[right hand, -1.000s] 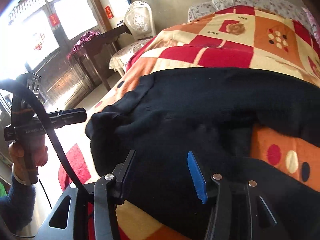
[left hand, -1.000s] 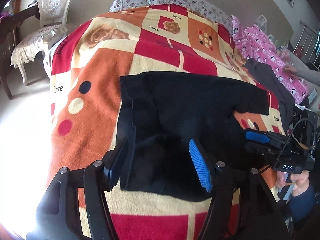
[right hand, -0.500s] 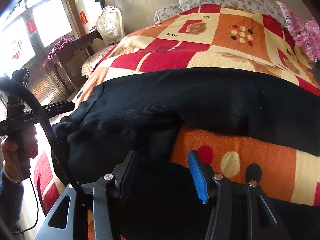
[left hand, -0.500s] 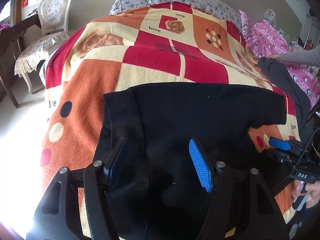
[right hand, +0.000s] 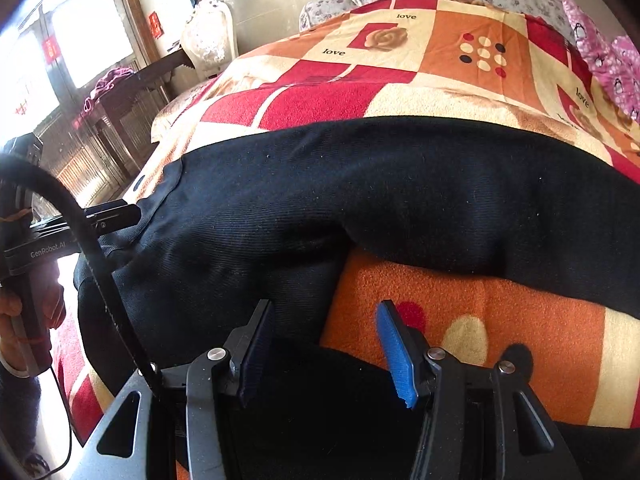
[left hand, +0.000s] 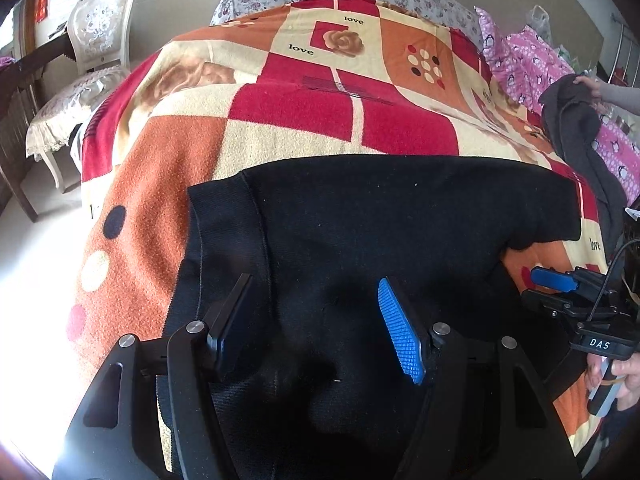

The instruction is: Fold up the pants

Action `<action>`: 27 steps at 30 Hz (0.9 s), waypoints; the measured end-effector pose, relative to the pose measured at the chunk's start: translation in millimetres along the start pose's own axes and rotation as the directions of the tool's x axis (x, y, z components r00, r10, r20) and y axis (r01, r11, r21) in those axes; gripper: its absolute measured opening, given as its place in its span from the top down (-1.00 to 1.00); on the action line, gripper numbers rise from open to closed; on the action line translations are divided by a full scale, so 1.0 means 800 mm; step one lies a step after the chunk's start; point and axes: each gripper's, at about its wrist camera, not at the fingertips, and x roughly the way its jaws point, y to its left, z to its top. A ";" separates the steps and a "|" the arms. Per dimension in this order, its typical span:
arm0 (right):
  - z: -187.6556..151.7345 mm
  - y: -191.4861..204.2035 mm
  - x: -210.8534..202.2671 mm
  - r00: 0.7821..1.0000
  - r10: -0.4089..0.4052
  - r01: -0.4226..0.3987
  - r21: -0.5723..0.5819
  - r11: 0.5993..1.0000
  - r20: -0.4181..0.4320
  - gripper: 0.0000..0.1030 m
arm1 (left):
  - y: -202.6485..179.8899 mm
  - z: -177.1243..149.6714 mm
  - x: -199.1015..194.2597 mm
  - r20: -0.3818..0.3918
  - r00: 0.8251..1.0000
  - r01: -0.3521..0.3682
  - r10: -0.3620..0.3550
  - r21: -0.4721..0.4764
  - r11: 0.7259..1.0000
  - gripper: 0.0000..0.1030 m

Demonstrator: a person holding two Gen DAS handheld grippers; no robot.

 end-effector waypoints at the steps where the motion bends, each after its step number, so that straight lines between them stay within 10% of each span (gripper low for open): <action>1: 0.000 0.000 0.000 1.000 0.002 -0.002 0.002 1.000 0.000 0.01 | 0.000 0.000 0.001 -0.001 1.000 -0.001 0.001 0.001 1.000 -0.23; 16: 0.017 -0.024 -0.023 0.999 -0.052 0.052 -0.134 0.990 0.008 -0.06 | 0.016 0.046 0.011 -0.021 0.999 0.045 -0.044 0.030 0.999 -0.23; 27: 0.067 -0.112 -0.071 0.992 -0.124 0.122 -0.322 0.939 0.014 -0.08 | 0.012 0.112 0.073 -0.110 0.992 0.097 -0.065 0.317 0.943 -0.31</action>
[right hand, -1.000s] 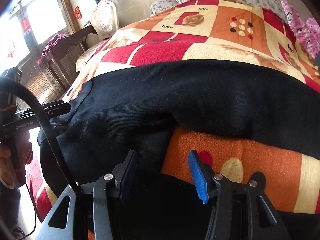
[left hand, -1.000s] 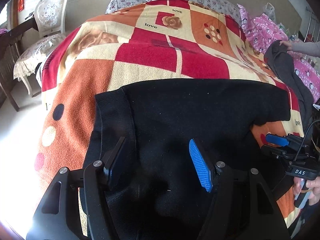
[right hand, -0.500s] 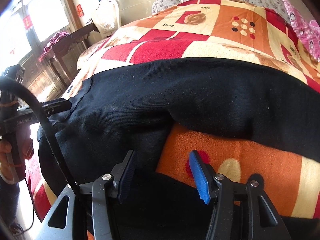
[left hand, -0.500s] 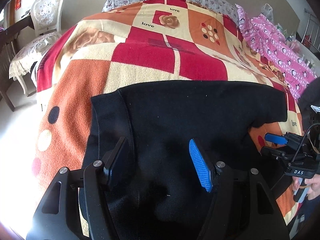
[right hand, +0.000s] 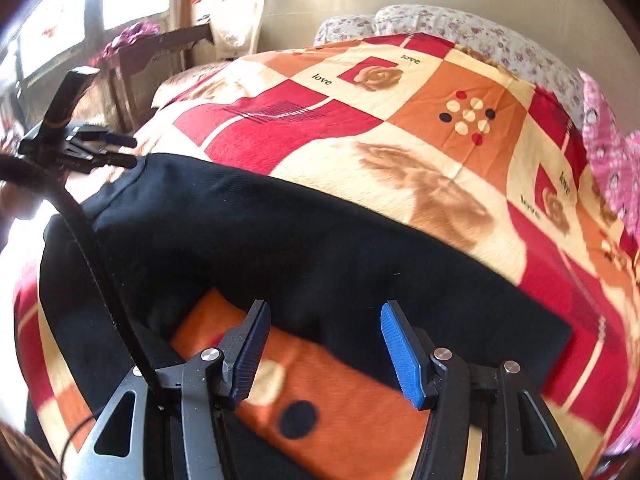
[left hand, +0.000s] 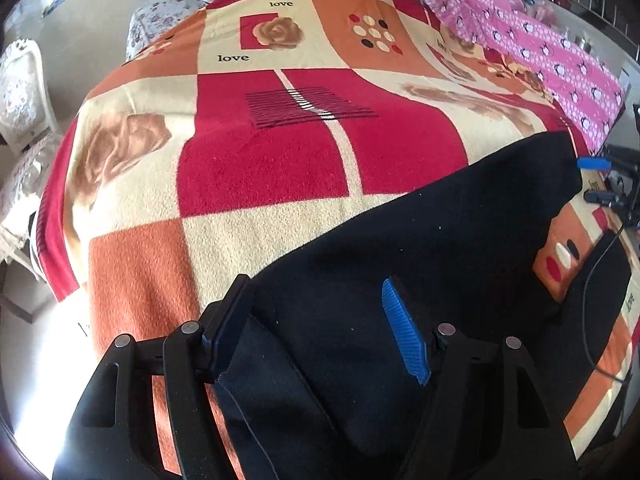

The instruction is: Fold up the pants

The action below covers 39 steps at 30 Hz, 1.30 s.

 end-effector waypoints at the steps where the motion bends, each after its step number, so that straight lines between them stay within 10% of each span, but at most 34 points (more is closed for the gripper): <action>1: 0.000 -0.009 -0.002 1.000 -0.010 0.009 -0.015 1.000 -0.009 -0.08 | 0.002 0.004 0.007 -0.005 1.000 -0.002 0.002 0.009 1.000 -0.31; 13: 0.001 -0.119 0.020 0.984 -0.153 0.144 -0.094 0.985 -0.095 -0.09 | -0.002 0.010 0.057 -0.058 0.997 0.060 -0.056 0.074 0.995 -0.35; 21: 0.005 -0.147 0.048 0.969 -0.186 0.164 -0.142 0.976 -0.165 -0.07 | -0.019 0.010 0.070 -0.082 0.995 0.065 -0.054 0.137 0.988 -0.76; 25: 0.001 -0.132 0.049 0.969 -0.179 0.151 -0.167 0.974 -0.169 0.40 | -0.025 0.009 0.073 -0.077 0.997 0.029 -0.019 0.141 0.990 -0.75; 27: -0.001 -0.114 0.049 0.962 -0.218 0.179 -0.222 0.958 -0.166 0.75 | -0.024 0.009 0.069 -0.061 0.998 0.020 -0.012 0.135 0.991 -0.50; 29: -0.003 -0.100 0.048 0.948 -0.281 0.236 -0.264 0.935 -0.150 0.92 | -0.023 0.008 0.062 -0.042 0.999 0.014 -0.009 0.124 0.992 0.51; 39: -0.013 -0.060 -0.048 0.921 -0.390 0.370 -0.263 0.891 -0.026 0.93 | -0.065 -0.013 -0.001 0.097 0.992 -0.093 0.079 0.154 0.984 0.78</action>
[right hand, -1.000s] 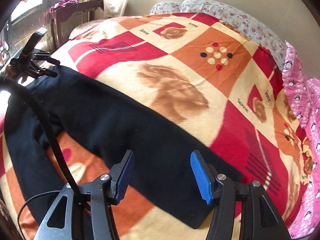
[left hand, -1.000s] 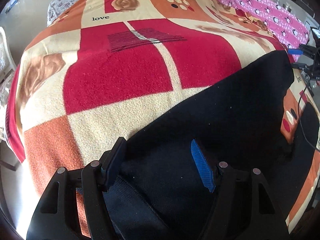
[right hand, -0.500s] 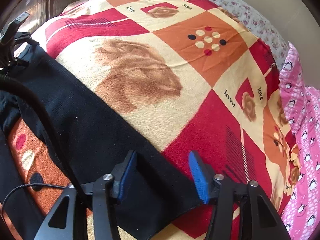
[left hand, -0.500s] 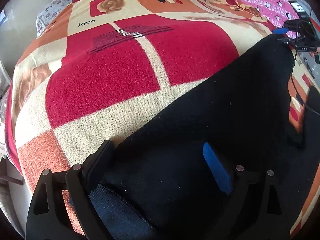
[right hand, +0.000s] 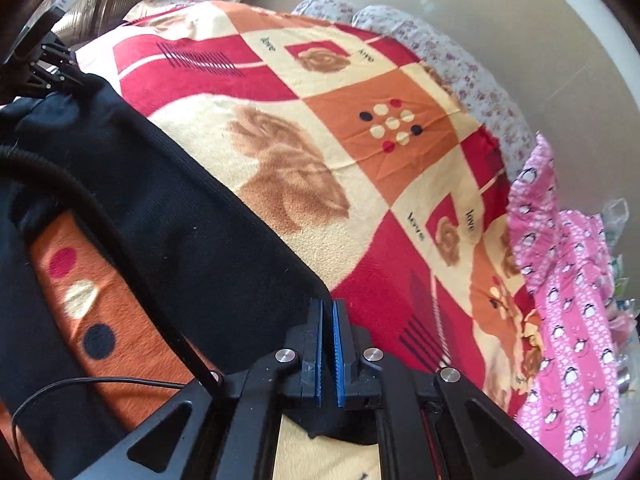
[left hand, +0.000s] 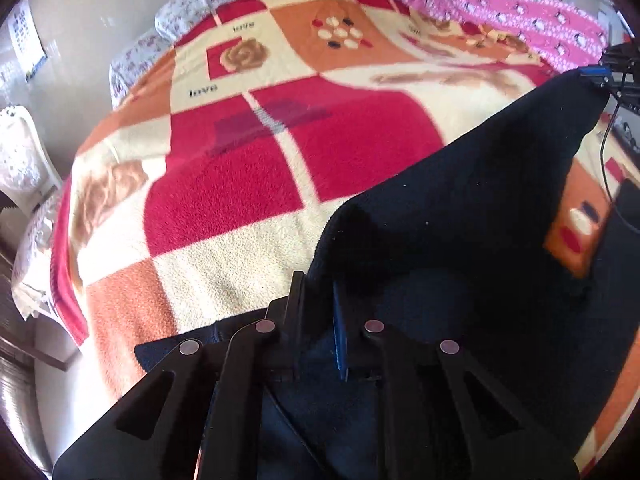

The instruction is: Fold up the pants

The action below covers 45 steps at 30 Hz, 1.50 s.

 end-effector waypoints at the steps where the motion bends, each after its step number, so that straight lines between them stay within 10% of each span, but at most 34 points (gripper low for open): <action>1: -0.003 0.001 -0.013 1.000 -0.012 0.012 0.001 1.000 0.008 0.93 | -0.001 -0.003 -0.014 0.024 1.000 0.007 -0.007 -0.006 1.000 0.78; 8: -0.060 0.032 -0.098 0.998 -0.053 0.052 0.012 0.999 0.038 0.93 | -0.039 -0.061 -0.129 0.171 0.984 0.053 -0.050 -0.012 0.999 0.78; 19: -0.201 0.165 -0.133 0.994 0.111 -0.112 0.105 0.988 0.017 0.92 | -0.092 -0.199 -0.157 0.089 0.987 0.148 -0.132 -0.197 0.969 0.79; 26: -0.246 0.138 -0.151 0.960 0.254 -0.280 0.460 0.843 0.118 0.46 | -0.068 -0.217 -0.197 0.135 0.989 0.103 -0.055 -0.372 0.922 0.78; 28: -0.253 0.126 -0.156 0.951 0.256 -0.309 0.538 0.784 0.174 0.42 | -0.064 -0.215 -0.204 0.143 0.988 0.112 -0.057 -0.416 0.903 0.72; 32: -0.255 0.108 -0.142 0.948 0.259 -0.316 0.654 0.687 0.186 0.18 | -0.061 -0.216 -0.198 0.140 0.985 0.162 -0.103 -0.525 0.836 -0.12; 45: -0.283 0.070 -0.123 0.957 0.221 -0.277 0.827 0.489 0.190 0.16 | -0.078 -0.195 -0.151 0.204 0.968 0.251 -0.147 -0.753 0.608 -0.15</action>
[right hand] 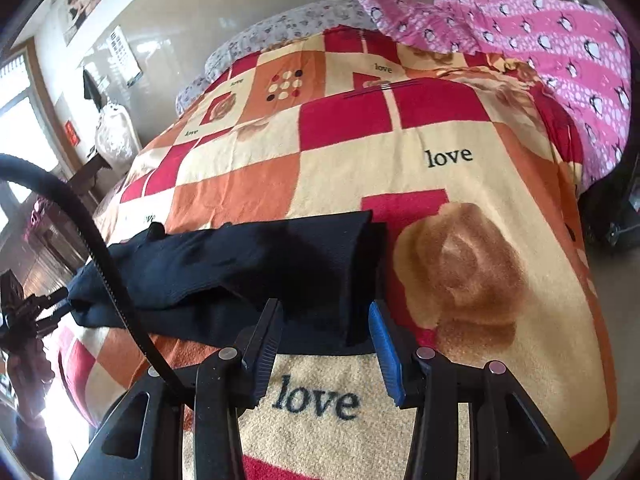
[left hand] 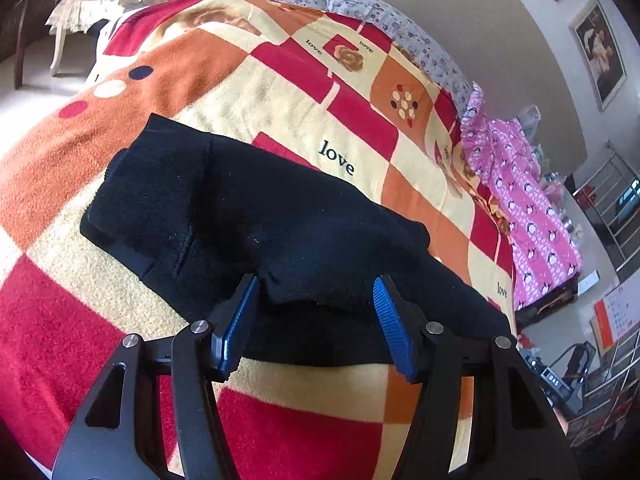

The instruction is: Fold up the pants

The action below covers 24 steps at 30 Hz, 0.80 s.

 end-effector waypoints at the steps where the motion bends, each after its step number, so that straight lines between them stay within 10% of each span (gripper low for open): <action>1: 0.003 -0.003 0.002 1.000 0.005 -0.005 0.016 1.000 0.003 0.16 | 0.001 0.000 0.005 -0.003 1.000 -0.001 0.001 -0.020 1.000 -0.21; 8: 0.026 -0.001 0.041 1.000 0.012 -0.012 0.036 0.999 -0.015 0.16 | 0.001 0.003 0.017 0.010 1.000 -0.013 0.014 -0.062 0.998 -0.23; 11: 0.027 0.005 0.062 0.999 -0.015 0.015 0.000 1.000 -0.039 0.64 | 0.001 0.006 0.022 0.012 1.000 -0.010 0.010 -0.052 0.999 -0.22; 14: 0.025 0.012 0.064 0.999 -0.032 0.031 -0.042 0.999 -0.029 0.86 | -0.002 0.011 0.027 0.010 0.999 -0.045 0.045 0.007 0.999 0.44; 24: 0.038 0.035 0.011 0.983 -0.169 0.180 -0.210 0.961 0.072 0.88 | -0.036 0.005 -0.010 0.070 0.992 -0.124 0.109 0.263 0.957 0.61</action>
